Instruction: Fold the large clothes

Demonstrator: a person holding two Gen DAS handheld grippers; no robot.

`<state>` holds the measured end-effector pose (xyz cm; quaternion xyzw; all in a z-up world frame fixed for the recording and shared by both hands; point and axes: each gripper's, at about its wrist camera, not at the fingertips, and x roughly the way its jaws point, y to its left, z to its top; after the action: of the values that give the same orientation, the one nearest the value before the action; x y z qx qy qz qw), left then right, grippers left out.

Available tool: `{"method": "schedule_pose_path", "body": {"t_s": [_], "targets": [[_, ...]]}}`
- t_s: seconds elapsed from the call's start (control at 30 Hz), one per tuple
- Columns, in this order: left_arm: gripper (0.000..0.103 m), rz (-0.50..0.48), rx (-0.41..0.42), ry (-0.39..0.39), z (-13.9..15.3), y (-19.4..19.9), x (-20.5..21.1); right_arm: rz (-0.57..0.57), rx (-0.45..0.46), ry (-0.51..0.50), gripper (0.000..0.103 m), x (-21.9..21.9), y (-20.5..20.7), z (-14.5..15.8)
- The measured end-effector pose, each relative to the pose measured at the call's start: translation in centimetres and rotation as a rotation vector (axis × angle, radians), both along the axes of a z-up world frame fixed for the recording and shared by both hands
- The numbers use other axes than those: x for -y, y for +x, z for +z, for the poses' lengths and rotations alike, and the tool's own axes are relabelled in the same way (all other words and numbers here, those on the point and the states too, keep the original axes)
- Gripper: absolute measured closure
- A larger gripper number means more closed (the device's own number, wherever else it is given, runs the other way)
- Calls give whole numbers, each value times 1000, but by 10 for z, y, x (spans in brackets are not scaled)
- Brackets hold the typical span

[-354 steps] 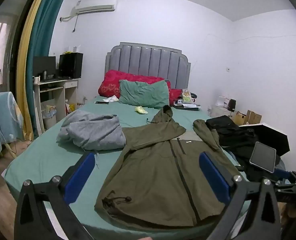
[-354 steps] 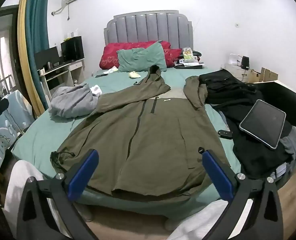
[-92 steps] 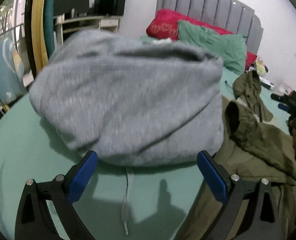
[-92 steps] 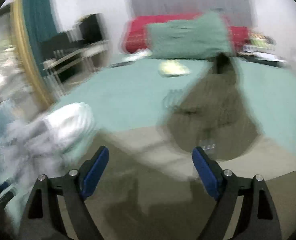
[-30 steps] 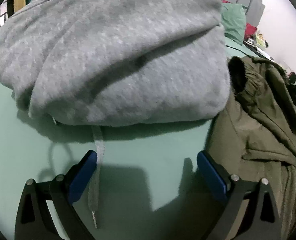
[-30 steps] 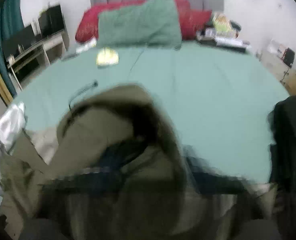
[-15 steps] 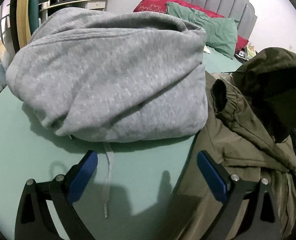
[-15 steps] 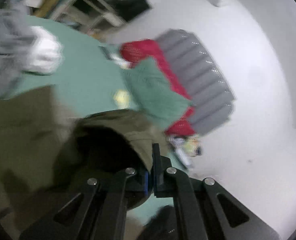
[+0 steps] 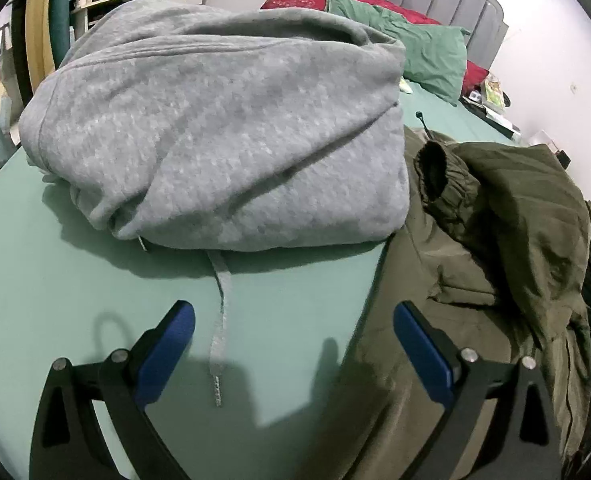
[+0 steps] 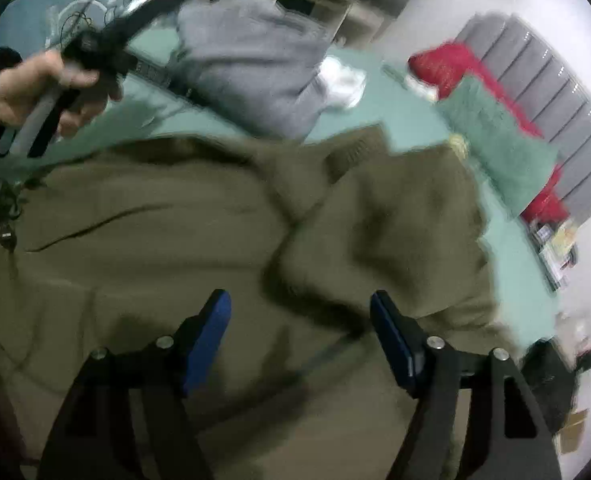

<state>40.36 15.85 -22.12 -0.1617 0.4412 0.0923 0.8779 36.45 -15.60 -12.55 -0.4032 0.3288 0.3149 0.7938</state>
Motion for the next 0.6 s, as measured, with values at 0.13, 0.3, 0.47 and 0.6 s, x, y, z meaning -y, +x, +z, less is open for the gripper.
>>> {"method": "schedule_pose_path", "body": {"t_s": [0.13,0.3,0.47,0.6], "targets": [[4,6,-30,-22,-7,6,-3,-70,-18,31,5,9,76,20],[3,-8,-46,-29,-11,12,3,-176,-262,133,4,7,153,-21],[3,-27,-32,-7,-8,17,9,-119,-345,2,101,-20,165,-71],[4,-21,-31,-20,-8,21,9,-48,-45,-216,101,-21,154,-34]]}}
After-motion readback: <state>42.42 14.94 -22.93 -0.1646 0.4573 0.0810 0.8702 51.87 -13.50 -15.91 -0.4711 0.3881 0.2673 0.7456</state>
